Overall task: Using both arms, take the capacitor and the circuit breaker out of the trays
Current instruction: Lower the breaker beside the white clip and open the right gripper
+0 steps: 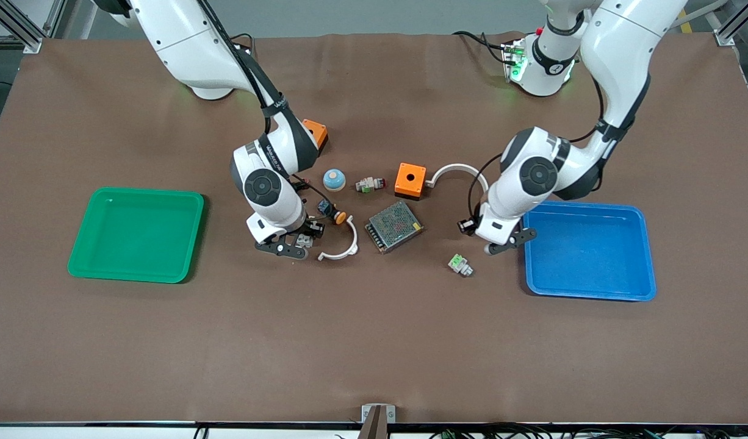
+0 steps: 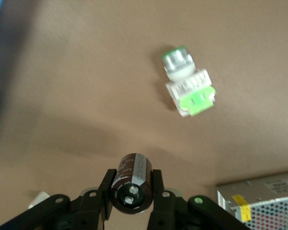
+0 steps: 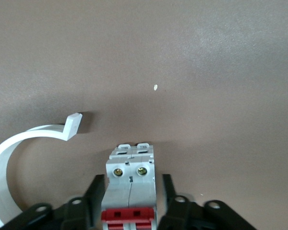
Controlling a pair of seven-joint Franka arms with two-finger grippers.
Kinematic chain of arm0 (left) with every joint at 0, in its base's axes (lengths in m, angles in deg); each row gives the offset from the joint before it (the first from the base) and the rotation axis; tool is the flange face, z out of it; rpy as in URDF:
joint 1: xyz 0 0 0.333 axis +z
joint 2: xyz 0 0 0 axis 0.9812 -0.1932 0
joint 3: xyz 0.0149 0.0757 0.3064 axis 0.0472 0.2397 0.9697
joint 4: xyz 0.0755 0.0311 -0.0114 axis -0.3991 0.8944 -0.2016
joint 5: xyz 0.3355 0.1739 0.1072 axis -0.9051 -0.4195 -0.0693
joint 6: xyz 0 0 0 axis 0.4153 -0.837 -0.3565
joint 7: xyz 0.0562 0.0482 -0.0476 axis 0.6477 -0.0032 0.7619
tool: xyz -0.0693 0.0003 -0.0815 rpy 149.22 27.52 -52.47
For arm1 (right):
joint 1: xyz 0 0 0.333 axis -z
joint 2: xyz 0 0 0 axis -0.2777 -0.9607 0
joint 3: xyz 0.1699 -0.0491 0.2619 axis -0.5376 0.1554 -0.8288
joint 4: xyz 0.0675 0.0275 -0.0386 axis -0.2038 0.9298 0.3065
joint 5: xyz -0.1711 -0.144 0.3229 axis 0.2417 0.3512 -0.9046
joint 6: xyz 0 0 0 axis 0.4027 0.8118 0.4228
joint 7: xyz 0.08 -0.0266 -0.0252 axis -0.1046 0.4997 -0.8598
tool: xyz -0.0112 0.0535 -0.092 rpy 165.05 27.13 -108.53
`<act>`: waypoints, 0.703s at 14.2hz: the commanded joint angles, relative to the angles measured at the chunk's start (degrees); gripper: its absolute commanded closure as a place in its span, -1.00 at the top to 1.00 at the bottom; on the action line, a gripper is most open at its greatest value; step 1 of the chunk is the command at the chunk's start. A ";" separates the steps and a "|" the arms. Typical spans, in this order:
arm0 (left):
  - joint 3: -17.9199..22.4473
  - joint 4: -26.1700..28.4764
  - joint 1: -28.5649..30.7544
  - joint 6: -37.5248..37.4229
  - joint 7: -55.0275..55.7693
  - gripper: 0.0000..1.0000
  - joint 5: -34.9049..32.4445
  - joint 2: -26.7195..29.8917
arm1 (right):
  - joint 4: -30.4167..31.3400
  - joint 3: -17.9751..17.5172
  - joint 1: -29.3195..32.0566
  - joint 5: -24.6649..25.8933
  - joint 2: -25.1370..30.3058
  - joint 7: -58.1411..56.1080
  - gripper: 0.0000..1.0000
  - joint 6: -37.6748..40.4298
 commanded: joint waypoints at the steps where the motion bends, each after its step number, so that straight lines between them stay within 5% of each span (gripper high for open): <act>1: 0.28 0.32 -1.59 0.19 2.83 -1.00 -0.80 -0.37 | -3.66 0.73 0.36 0.17 0.43 1.13 1.00 2.47; 4: 0.37 1.28 -3.53 0.36 5.73 -1.00 -0.80 -0.55 | -12.17 0.73 4.48 0.08 2.02 -0.97 1.00 15.18; 10: 0.45 6.03 -3.88 5.37 6.35 -1.00 -0.80 -0.46 | -22.30 0.82 18.62 0.43 5.88 -22.75 1.00 36.73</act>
